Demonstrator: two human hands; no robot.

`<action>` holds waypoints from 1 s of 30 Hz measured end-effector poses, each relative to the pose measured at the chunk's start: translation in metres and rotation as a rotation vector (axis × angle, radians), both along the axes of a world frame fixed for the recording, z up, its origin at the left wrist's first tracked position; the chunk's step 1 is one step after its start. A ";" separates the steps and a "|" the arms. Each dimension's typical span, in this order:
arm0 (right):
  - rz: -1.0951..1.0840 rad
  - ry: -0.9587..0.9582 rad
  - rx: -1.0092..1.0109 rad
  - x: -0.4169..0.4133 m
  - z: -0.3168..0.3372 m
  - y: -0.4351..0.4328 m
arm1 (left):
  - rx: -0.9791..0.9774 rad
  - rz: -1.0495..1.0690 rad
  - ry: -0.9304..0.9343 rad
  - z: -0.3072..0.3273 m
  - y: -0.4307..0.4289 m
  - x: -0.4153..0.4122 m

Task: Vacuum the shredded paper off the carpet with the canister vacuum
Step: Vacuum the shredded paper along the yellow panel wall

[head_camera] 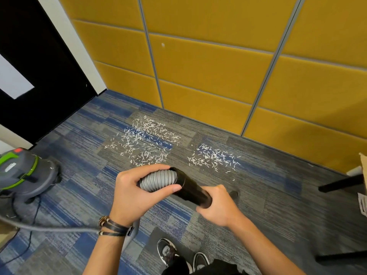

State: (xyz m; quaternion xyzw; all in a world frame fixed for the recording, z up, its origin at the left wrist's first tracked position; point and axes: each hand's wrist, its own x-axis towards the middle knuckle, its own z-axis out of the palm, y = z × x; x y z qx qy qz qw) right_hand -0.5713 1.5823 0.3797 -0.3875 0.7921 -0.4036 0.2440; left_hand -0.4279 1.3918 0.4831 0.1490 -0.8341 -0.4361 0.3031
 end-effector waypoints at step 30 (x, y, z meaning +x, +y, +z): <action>0.109 0.000 -0.101 0.004 0.000 -0.194 | -0.206 0.198 0.004 0.020 -0.130 0.033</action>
